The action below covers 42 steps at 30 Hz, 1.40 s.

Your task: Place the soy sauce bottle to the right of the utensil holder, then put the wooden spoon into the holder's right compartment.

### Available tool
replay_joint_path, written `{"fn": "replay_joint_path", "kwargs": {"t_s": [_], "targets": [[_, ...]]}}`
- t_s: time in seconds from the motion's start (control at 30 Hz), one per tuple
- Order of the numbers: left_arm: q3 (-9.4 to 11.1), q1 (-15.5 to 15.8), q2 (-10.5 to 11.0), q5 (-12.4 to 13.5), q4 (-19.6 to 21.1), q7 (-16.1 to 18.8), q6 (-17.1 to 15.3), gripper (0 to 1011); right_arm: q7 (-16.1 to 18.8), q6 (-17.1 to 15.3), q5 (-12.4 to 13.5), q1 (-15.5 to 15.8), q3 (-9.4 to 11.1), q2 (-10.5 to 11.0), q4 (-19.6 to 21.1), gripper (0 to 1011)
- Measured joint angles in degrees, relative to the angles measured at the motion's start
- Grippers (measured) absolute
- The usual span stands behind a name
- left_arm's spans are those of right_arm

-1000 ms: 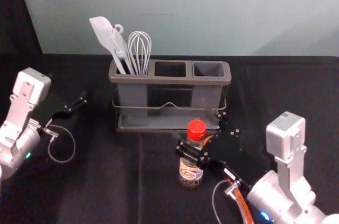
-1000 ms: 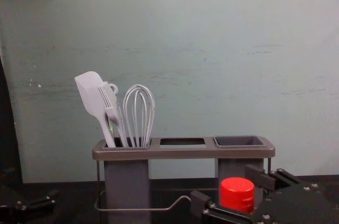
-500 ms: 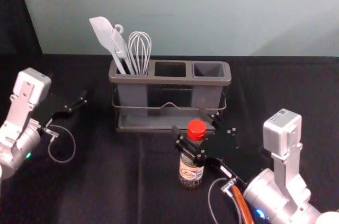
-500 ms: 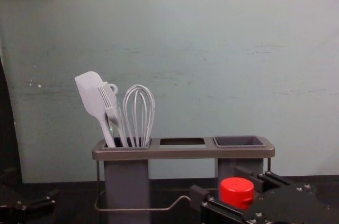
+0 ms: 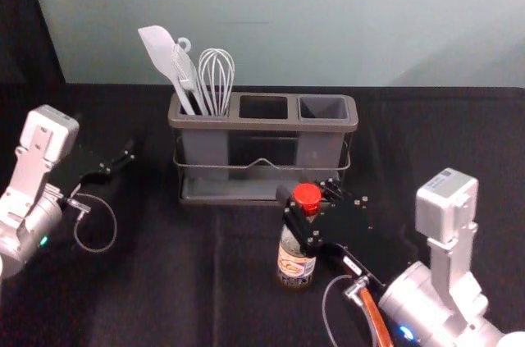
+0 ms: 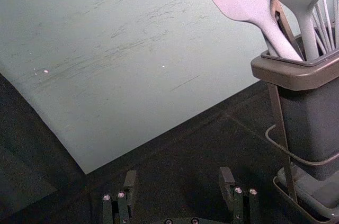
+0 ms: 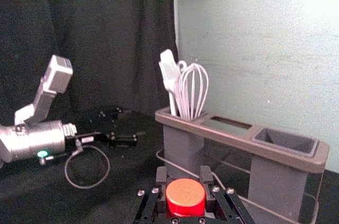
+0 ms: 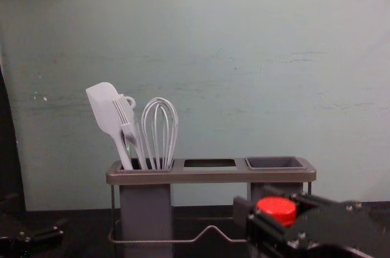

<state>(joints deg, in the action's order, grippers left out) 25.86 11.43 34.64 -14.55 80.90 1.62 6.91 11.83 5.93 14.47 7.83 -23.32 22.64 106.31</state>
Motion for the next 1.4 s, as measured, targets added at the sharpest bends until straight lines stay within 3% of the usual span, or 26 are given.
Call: {"fn": "replay_joint_path", "kwargs": {"t_s": [0.33,0.5,0.87,0.93,1.13,1.2,1.4], "targets": [[0.00,0.00,0.00,0.00,0.00,0.00,0.00,1000,1.80,0.90,2.54,2.74,4.46,0.70,6.23,377],[0.00,0.00,0.00,0.00,0.00,0.00,0.00,1000,2.08,1.72,4.00,4.99,8.56,1.63,9.77,378],[0.00,0.00,0.00,0.00,0.00,0.00,0.00,1000,2.60,2.31,6.70,8.01,15.20,2.58,10.69,377],[0.00,0.00,0.00,0.00,0.00,0.00,0.00,1000,2.89,2.29,7.01,8.31,16.70,2.73,9.58,377],[0.00,0.00,0.00,0.00,0.00,0.00,0.00,1000,3.39,2.09,7.91,7.12,18.29,2.03,5.36,377],[0.00,0.00,0.00,0.00,0.00,0.00,0.00,1000,4.50,2.12,9.35,5.22,18.65,1.18,2.31,377],[0.00,0.00,0.00,0.01,0.00,0.00,0.00,1000,5.92,0.66,10.37,0.40,18.14,0.07,-2.98,377]]}}
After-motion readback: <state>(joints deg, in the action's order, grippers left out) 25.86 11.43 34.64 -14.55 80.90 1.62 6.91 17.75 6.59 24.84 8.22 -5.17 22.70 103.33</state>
